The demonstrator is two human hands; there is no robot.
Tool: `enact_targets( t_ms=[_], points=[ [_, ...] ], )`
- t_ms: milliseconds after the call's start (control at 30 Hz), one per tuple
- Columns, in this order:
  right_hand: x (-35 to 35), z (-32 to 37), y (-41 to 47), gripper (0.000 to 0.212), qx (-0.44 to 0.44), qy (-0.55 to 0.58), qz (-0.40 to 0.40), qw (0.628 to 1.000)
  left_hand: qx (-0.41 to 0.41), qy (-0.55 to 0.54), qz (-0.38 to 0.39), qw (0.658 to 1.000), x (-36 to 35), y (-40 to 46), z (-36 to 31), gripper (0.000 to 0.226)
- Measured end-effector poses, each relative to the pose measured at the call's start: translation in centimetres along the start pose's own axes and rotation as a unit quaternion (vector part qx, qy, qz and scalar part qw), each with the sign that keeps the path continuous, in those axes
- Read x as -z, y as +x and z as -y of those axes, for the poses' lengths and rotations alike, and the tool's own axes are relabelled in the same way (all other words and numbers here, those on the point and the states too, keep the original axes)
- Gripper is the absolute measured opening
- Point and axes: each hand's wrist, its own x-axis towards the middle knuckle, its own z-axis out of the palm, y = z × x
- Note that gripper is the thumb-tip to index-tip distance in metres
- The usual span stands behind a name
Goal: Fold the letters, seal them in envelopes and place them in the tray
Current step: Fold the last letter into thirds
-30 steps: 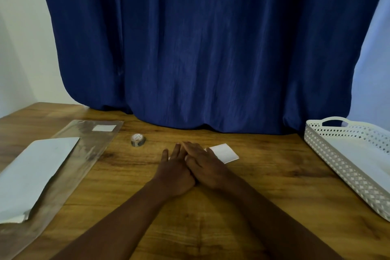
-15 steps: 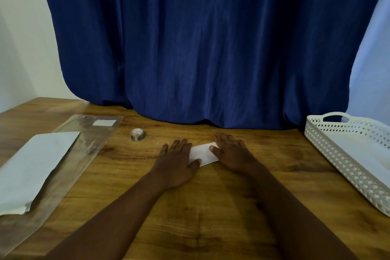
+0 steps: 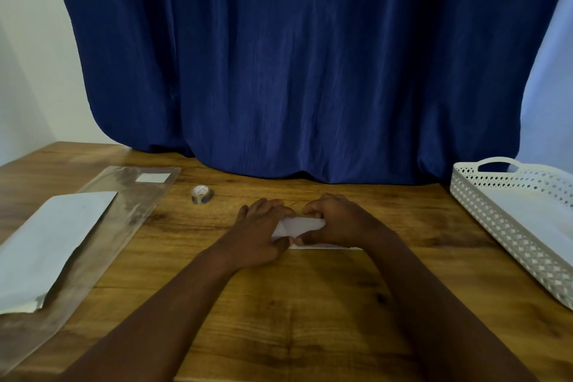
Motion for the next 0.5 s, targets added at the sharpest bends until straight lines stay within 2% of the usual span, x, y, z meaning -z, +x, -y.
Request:
enact_targets(
  t_ms=[100, 200, 267, 333, 433, 500],
  points=[
    [-0.1, 0.1, 0.0, 0.089, -0.052, 0.03, 0.022, 0.998, -0.001, 0.005, -0.022, 1.0, -0.1, 0.1, 0.0, 0.063],
    [-0.4, 0.2, 0.1, 0.08, -0.096, 0.058, 0.027, 0.993, 0.001, 0.006, -0.058, 0.998, -0.2, 0.2, 0.4, 0.073],
    [-0.4, 0.3, 0.1, 0.076, -0.099, 0.078, 0.026, 0.992, 0.004, -0.002, -0.085, 0.996, -0.2, 0.2, 0.6, 0.081],
    [-0.3, 0.6, 0.0, 0.062, -0.089, 0.112, 0.012, 0.99, 0.011, -0.025, -0.125, 0.992, -0.1, 0.3, 0.7, 0.087],
    [0.5, 0.6, -0.2, 0.039, -0.08, 0.203, -0.025, 0.976, 0.029, -0.088, -0.204, 0.975, 0.4, 0.5, 0.9, 0.083],
    [1.0, 0.5, -0.4, 0.04, -0.099, 0.291, -0.036, 0.951, 0.037, -0.14, -0.256, 0.956, 0.8, 0.4, 1.2, 0.075]
  ],
)
